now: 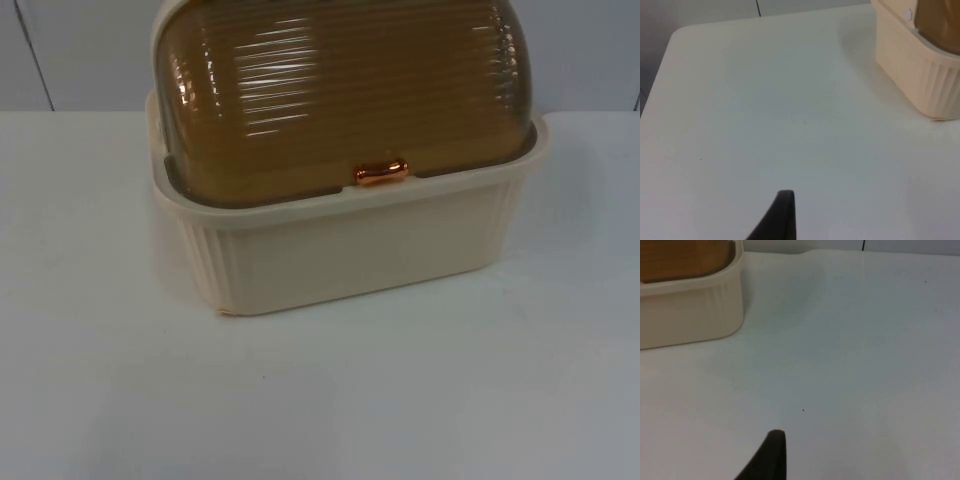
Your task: Open the box lid with the left hand, place the block into the box with the right hand, then close the box lid with the left hand.
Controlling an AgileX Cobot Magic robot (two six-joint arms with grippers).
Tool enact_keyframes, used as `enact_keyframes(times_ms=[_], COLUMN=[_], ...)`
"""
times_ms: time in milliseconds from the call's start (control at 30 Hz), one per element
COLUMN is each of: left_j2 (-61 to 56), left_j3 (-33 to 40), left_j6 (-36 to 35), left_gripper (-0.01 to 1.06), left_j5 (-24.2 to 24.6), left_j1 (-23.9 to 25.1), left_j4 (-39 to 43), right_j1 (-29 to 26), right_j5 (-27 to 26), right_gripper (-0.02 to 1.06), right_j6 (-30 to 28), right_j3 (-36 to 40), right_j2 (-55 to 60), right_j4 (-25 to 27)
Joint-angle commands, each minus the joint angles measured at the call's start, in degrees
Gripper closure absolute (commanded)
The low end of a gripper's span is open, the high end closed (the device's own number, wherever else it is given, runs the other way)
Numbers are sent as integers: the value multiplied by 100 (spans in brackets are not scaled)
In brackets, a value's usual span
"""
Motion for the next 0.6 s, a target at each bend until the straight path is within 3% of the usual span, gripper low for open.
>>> enact_keyframes(times_ms=[0,567], left_j2=[-18,-18], left_j3=[31,31], left_j6=[-59,-138], left_gripper=[0,0], left_j5=[-62,-62], left_j1=[-31,-31], left_j4=[-64,-91], right_j1=[-10,-10], right_j5=[-67,-67], right_gripper=[-1,-1], right_j6=[20,20], right_j3=[3,3], right_j2=[-19,-19], right_j4=[-7,-7])
